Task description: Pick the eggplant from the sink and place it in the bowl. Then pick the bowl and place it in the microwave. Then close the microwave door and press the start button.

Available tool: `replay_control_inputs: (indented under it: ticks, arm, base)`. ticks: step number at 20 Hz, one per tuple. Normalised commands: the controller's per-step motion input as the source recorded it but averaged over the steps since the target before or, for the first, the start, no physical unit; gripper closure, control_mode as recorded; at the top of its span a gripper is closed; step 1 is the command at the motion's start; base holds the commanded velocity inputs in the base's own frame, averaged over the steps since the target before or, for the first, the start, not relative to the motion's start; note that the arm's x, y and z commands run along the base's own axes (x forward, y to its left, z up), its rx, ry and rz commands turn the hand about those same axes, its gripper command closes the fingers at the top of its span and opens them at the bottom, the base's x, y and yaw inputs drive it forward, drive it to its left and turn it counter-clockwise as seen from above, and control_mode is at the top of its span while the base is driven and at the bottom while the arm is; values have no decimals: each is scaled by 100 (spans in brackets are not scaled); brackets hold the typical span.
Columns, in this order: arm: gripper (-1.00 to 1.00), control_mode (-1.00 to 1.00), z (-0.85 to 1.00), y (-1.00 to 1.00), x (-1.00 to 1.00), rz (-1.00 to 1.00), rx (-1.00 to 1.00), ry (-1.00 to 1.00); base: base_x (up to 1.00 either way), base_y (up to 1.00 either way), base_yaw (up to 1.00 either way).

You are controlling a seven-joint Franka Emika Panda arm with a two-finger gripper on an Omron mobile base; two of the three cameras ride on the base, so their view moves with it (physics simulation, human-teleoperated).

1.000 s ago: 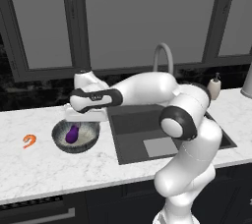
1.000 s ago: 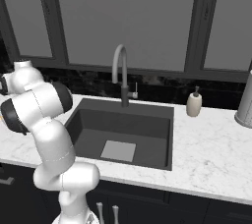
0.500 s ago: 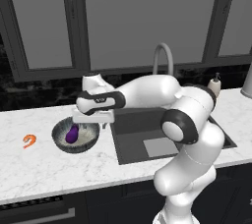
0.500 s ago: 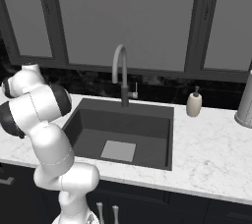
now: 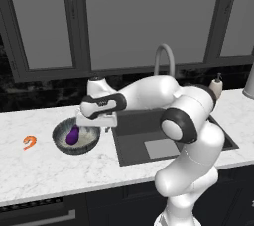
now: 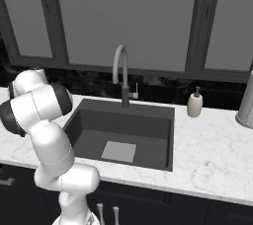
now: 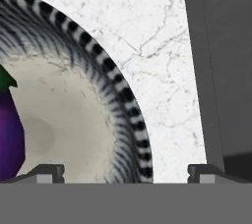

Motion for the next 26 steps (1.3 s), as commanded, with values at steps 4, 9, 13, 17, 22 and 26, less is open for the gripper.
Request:
replay_control_inputs:
  ticks: [4,9,13,17,22,26]
  arm:
    - [-100,-100,-29,0,12,0,1,0]
    - [-100,-100,-25,0,19,0,0,0]
    - [100,-100,-27,14,16,0,0,0]
    - [100,-100,-21,19,1,0,0,0]
    - [100,-100,-17,21,0,0,0,0]
    - [100,-100,0,5,0,0,0,0]
  base:
    - [0,0,0]
    - [0,0,0]
    - [0,0,0]
    - [0,0,0]
    - [0,0,0]
    - [0,0,0]
